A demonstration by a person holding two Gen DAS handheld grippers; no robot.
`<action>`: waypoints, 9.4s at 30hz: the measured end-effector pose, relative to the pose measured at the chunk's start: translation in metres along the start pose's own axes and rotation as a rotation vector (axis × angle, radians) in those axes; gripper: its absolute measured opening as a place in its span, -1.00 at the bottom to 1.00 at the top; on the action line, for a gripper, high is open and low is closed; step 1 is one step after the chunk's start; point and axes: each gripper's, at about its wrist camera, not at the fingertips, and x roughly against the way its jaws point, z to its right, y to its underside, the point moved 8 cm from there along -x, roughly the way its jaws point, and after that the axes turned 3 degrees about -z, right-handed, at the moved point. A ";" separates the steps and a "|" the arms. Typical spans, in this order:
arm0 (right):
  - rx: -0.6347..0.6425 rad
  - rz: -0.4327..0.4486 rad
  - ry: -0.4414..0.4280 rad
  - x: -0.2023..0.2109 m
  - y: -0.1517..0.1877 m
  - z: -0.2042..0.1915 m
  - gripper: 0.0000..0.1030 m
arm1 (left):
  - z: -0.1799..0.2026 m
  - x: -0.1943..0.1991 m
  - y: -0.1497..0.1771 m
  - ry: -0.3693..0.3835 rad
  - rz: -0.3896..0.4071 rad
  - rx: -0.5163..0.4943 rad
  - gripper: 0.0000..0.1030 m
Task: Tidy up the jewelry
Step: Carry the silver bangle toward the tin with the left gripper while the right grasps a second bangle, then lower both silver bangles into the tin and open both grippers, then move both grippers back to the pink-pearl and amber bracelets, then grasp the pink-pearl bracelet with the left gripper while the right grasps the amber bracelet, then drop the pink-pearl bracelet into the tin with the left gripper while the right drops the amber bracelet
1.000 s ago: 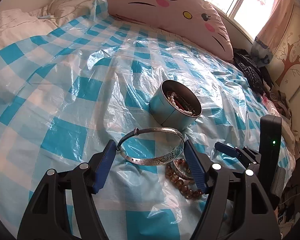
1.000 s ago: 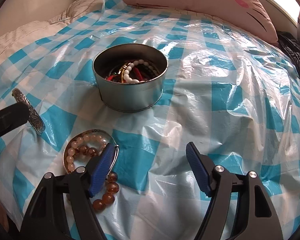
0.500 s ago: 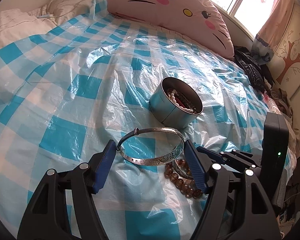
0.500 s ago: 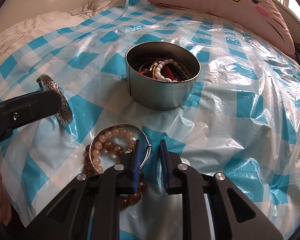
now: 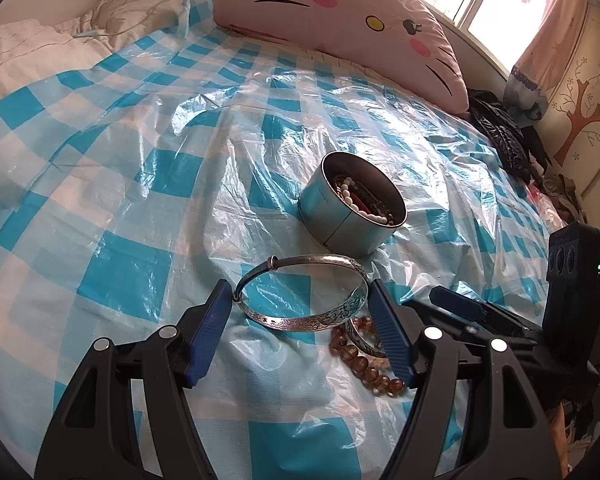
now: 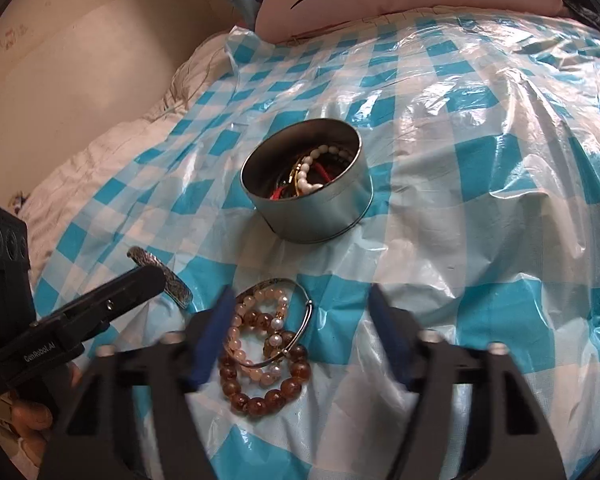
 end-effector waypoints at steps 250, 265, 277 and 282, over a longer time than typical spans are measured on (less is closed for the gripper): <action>-0.239 0.213 -0.307 0.069 -0.001 0.024 -0.76 | 0.025 0.004 -0.020 0.016 0.100 -0.078 -0.86; -0.183 0.320 -0.294 0.090 -0.009 0.015 -0.76 | 0.055 0.011 -0.015 -0.072 0.147 -0.250 -0.86; -0.200 0.311 -0.242 0.088 -0.010 0.023 -0.57 | 0.055 0.011 -0.016 -0.065 0.145 -0.242 -0.86; -0.115 0.134 0.051 0.054 0.003 0.041 -0.01 | 0.040 0.007 -0.020 -0.039 0.121 -0.173 -0.86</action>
